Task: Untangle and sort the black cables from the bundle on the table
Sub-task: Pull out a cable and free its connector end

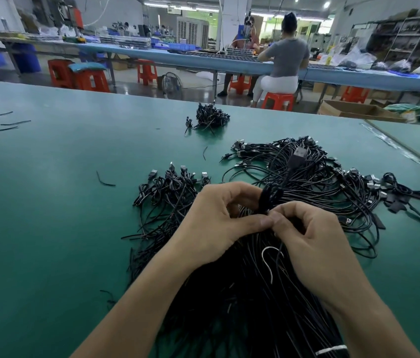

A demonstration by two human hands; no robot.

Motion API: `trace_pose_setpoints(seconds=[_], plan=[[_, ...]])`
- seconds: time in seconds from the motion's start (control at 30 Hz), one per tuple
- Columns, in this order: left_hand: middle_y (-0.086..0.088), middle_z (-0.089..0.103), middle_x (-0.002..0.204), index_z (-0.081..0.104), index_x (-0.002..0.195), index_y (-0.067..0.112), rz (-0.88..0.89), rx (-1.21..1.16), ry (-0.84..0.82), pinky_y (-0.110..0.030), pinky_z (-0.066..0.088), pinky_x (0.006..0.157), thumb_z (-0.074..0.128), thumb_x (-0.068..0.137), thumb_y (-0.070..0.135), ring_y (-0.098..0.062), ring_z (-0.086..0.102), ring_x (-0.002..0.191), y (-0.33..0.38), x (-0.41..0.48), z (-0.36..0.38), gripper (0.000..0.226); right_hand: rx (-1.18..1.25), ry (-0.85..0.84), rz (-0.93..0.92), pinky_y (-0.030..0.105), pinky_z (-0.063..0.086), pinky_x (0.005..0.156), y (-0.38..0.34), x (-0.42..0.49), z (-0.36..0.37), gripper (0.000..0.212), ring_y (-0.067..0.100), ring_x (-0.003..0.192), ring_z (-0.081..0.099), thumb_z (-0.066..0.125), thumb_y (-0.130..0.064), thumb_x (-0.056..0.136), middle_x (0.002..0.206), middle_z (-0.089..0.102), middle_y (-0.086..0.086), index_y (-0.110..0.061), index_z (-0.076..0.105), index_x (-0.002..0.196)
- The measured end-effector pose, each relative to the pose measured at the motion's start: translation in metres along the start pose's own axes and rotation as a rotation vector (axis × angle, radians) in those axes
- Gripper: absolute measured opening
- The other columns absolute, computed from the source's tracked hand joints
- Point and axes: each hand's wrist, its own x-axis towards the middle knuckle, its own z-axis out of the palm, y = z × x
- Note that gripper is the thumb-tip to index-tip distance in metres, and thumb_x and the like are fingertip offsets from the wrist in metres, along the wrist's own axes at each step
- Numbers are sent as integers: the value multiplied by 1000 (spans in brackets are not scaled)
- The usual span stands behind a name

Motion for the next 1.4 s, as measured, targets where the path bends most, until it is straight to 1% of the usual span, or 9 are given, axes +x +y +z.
trace_pose_setpoints(seconds=[0.27,0.4,0.53,0.63,0.73,0.97,1.07,1.17,1.4], plan=[[17,51,81,76,93,35,105,224,25,-13,40,59,82,80,9,-2,47,62,2,0,-3,30,-14,-30,6,26,37,49,4,1,-5,11,7,53,46,64,-28,92,59,59,3,-22,67,83],[0,64,90,77,96,19,123,218,10,-27,57,72,61,89,-2,-11,67,75,5,-2,7,27,48,15,48,33,43,59,3,2,-5,10,18,60,56,69,-20,90,67,68,2,-20,72,80],[-11,73,82,78,86,23,22,82,56,-55,57,73,53,86,26,-34,69,78,8,-2,10,26,-38,10,-13,39,47,58,-2,0,-7,19,22,62,59,64,-10,91,69,67,6,-23,71,78],[-2,74,75,77,84,28,50,144,88,-51,56,68,67,83,50,-31,68,72,7,-2,8,24,-152,37,-128,14,44,58,-9,-1,-5,26,6,68,61,61,-6,90,74,65,-6,-27,66,76],[8,74,79,75,84,29,55,117,86,-29,55,67,80,78,29,-9,69,72,3,-1,7,7,-243,72,-149,10,41,62,-9,0,-5,23,1,72,60,64,-12,92,78,65,-11,-30,64,78],[17,68,87,64,121,34,48,299,88,-5,39,72,83,79,15,11,57,75,0,-2,5,50,-194,53,-47,6,41,61,3,3,-1,21,-6,71,60,66,-19,92,71,67,-15,-30,67,75],[22,61,97,74,108,33,140,492,120,-12,34,87,82,81,20,-3,50,101,1,-2,5,32,-19,15,54,21,42,56,11,5,-1,18,3,56,52,66,-23,93,62,63,-11,-28,70,76],[22,45,90,75,101,39,179,536,162,-14,34,74,82,80,25,-1,48,89,-2,-1,5,26,82,-15,112,41,49,65,11,4,1,15,9,63,56,65,-25,93,64,65,-7,-33,72,83],[13,65,87,69,101,40,103,343,92,-39,60,67,72,89,14,-14,69,69,-5,-1,8,30,-90,38,-58,29,49,60,7,5,-5,14,12,65,61,67,-18,92,72,69,-4,-24,71,80]])
